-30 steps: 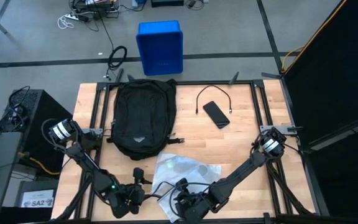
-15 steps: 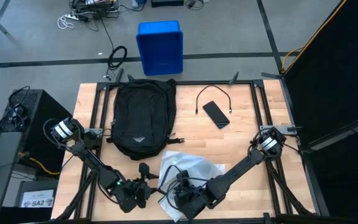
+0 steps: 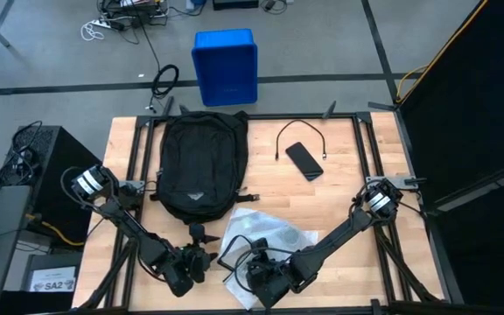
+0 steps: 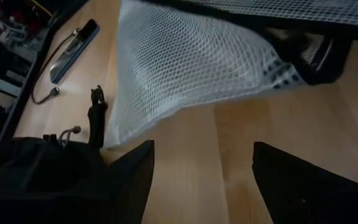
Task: Unpack backpack
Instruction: Adjust the small zip bag in the zip bag
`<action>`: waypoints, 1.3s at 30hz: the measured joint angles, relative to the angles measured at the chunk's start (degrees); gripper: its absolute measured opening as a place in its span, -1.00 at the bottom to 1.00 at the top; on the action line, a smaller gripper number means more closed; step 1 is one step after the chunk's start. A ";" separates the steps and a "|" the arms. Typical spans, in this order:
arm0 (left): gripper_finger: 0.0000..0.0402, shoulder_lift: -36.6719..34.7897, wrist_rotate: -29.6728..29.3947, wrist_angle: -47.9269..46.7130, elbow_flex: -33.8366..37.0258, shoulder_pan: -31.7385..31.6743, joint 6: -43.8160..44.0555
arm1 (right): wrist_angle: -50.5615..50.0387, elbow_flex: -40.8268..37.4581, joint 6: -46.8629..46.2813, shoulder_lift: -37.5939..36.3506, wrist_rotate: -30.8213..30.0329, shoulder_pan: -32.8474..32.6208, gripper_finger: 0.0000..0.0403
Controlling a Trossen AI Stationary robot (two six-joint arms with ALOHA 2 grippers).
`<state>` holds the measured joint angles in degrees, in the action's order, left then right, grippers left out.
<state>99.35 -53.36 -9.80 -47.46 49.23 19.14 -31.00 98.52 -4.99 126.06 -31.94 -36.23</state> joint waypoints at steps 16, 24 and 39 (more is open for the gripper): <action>0.19 0.00 2.96 10.84 -3.63 -2.72 -17.50 | 1.78 -0.02 -0.09 -0.07 0.01 -0.02 -0.68; -0.17 0.00 8.56 15.46 -3.63 -4.73 -20.31 | 1.81 -0.02 -0.09 -0.07 0.01 -0.02 -0.70; -1.00 0.02 11.17 19.24 -3.63 -7.51 -18.72 | 4.45 -0.02 3.61 -0.52 14.94 -0.85 -0.78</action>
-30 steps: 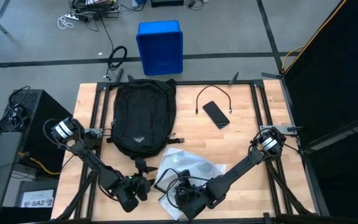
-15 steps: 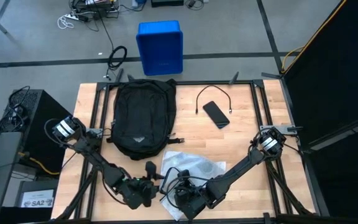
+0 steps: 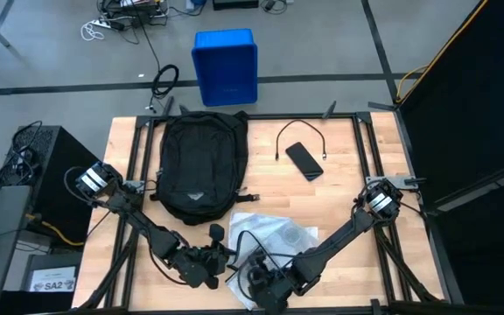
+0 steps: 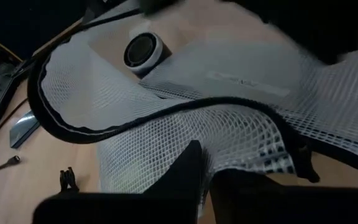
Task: Unpack backpack
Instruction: Adjust the small zip bag in the zip bag
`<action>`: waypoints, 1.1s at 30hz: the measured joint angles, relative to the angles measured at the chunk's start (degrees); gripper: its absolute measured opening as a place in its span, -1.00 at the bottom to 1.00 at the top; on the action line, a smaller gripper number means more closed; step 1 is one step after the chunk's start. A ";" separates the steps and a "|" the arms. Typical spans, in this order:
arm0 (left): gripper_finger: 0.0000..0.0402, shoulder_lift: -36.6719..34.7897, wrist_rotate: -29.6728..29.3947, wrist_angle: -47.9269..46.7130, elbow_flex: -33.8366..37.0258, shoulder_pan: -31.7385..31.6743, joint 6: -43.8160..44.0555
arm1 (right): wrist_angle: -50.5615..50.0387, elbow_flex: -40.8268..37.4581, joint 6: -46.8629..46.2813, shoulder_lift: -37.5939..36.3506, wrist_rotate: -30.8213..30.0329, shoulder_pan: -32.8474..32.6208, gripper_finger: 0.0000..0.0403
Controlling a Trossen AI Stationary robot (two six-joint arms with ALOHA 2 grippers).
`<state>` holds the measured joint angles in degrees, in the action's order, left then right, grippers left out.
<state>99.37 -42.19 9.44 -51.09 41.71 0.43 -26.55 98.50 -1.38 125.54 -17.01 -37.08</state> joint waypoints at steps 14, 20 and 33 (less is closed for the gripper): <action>-1.00 0.04 2.99 2.98 -1.60 -0.08 0.22 | -16.99 -0.04 -13.79 -0.07 -13.92 4.50 -0.99; -1.00 0.04 3.65 2.65 -1.75 0.12 1.70 | -24.70 -0.04 -23.53 -0.07 -21.25 5.80 -1.00; -1.00 0.04 4.22 0.89 -1.75 0.70 3.08 | -27.42 -0.07 -26.72 -4.31 -20.71 4.78 -1.00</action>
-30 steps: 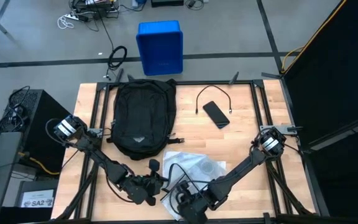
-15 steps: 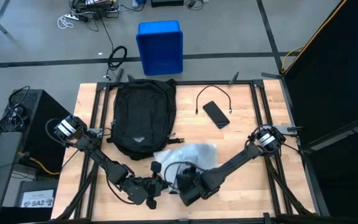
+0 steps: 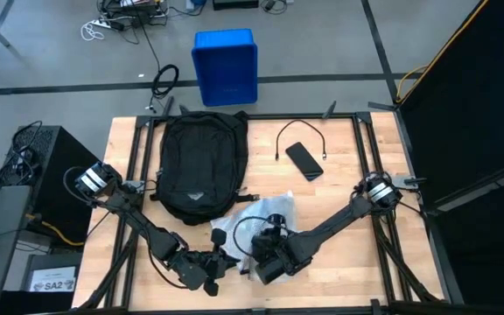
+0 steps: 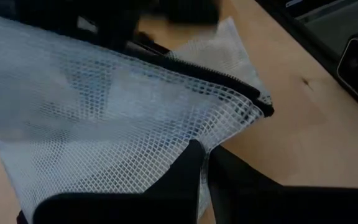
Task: Unpack backpack
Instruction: Adjust the small zip bag in the zip bag
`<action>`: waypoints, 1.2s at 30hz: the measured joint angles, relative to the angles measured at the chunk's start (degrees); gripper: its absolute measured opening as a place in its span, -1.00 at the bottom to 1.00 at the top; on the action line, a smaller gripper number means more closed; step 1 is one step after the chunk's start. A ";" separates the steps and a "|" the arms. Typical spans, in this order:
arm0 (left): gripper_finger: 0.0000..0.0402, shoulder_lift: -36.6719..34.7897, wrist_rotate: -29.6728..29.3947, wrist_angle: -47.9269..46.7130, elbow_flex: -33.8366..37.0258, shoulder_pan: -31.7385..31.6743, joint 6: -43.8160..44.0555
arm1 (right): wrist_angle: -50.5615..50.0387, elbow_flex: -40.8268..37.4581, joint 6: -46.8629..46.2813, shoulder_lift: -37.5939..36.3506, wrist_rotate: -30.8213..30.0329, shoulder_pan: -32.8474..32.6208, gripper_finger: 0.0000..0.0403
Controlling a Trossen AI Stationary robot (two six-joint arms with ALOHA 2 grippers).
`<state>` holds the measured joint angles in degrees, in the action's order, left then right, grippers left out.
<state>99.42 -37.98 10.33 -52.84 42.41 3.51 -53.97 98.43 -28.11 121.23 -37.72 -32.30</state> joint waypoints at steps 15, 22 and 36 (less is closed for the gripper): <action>-1.00 0.00 -0.02 -0.39 0.13 0.00 1.10 | 9.87 -0.44 6.75 -1.80 16.71 -12.75 -1.00; -1.00 0.00 -0.02 -0.83 0.13 0.07 1.44 | 9.28 -0.48 4.33 4.75 16.39 -13.88 -1.00; -1.00 -0.02 1.67 -0.90 0.15 0.07 1.49 | 7.77 -0.20 5.62 5.05 4.05 -7.40 -1.00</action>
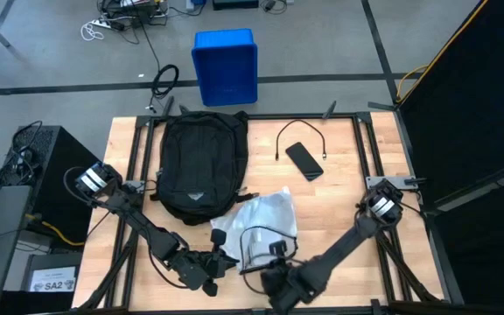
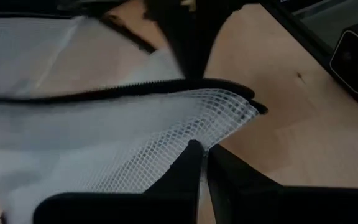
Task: Unpack backpack
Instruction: Adjust the small zip bag in the zip bag, then close the zip bag
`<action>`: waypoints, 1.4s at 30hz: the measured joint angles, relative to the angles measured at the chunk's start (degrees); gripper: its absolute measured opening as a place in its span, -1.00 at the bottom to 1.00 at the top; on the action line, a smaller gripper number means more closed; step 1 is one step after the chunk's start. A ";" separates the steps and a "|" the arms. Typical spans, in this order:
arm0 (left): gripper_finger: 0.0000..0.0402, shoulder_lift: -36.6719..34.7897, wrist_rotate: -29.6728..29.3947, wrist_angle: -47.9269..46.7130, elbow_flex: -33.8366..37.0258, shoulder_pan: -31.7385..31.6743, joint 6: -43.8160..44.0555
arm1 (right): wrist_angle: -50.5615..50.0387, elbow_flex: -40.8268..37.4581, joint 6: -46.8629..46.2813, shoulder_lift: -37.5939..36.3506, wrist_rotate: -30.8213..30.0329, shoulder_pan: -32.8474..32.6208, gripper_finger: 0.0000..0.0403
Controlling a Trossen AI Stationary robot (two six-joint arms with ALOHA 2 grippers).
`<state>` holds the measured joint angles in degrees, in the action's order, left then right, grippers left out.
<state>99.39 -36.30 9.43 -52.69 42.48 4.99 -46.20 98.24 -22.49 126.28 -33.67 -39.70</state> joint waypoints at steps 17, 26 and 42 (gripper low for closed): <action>-1.00 0.00 1.98 -0.29 0.02 0.02 -0.11 | -0.39 0.00 -1.11 -0.27 2.41 5.65 -1.00; -1.00 0.00 1.95 0.02 0.02 0.02 -0.09 | 0.90 0.20 -2.55 -5.01 4.53 0.22 -0.95; -1.00 0.00 3.57 0.17 0.02 0.02 0.23 | -44.44 0.12 -33.85 -8.81 -4.07 -2.68 -0.65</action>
<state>99.39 -32.73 9.61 -52.66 42.50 5.22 -90.64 98.36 -56.34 117.47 -37.74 -42.38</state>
